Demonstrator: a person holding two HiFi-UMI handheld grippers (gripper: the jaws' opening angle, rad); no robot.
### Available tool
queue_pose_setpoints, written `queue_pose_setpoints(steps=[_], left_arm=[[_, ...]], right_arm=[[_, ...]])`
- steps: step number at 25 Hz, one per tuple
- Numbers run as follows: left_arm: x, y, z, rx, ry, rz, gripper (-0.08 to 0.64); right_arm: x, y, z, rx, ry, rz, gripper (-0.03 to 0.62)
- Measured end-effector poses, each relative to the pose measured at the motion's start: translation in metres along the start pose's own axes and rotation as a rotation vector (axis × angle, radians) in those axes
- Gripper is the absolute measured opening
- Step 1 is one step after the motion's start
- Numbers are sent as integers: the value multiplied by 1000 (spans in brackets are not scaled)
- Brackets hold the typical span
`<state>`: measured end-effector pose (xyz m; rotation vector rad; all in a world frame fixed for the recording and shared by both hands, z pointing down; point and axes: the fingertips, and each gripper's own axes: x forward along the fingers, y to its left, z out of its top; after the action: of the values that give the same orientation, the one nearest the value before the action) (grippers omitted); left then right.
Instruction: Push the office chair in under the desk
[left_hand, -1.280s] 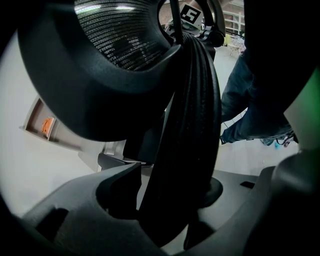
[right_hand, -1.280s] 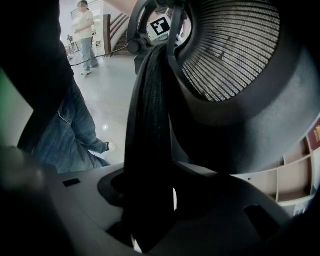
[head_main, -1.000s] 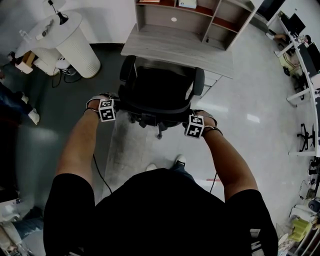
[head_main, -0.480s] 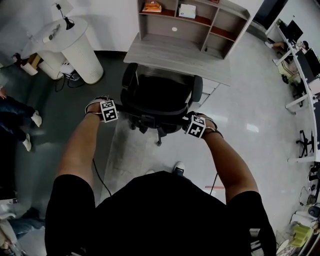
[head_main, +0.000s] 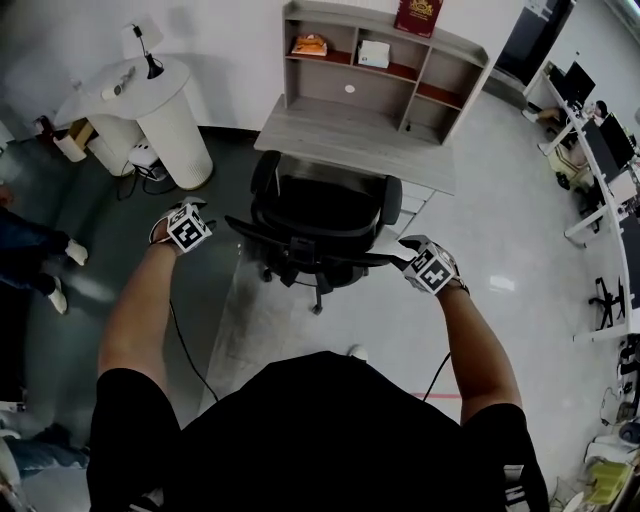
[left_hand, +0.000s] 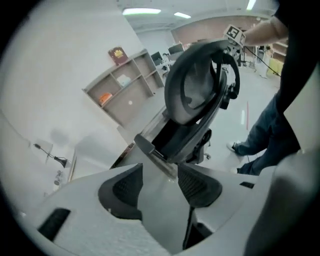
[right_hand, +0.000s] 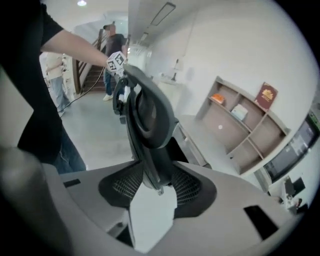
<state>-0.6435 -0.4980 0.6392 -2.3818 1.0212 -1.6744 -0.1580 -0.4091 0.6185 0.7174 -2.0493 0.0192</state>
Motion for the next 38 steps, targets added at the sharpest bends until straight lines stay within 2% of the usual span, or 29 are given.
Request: queue_pose_setpoints(steps=[4, 10, 14, 19, 22, 25, 29, 33, 38], left_arm=[[-34, 12, 27, -61, -159, 51, 196], [-71, 16, 69, -191, -377, 97, 121], [-89, 8, 91, -214, -496, 136, 81], [-118, -3, 113, -216, -614, 155, 37], [-140, -4, 120, -269, -697, 159, 31], [-161, -2, 127, -310, -768, 158, 28], [-180, -4, 136, -336, -827, 158, 28], [-186, -1, 136, -350, -819, 205, 17], [-180, -4, 139, -340, -814, 200, 17]], right_arm=[[-30, -11, 24, 85, -129, -88, 135], [-62, -9, 64, 165, -254, -162, 81], [-77, -5, 89, 218, -346, -221, 44], [-107, -9, 115, 401, -529, -255, 32], [-126, -10, 121, 525, -636, -254, 31], [-142, -13, 127, 584, -700, -277, 31], [-154, -11, 132, 598, -727, -306, 26], [-158, -6, 135, 574, -719, -338, 8], [-159, -8, 136, 562, -715, -355, 8]])
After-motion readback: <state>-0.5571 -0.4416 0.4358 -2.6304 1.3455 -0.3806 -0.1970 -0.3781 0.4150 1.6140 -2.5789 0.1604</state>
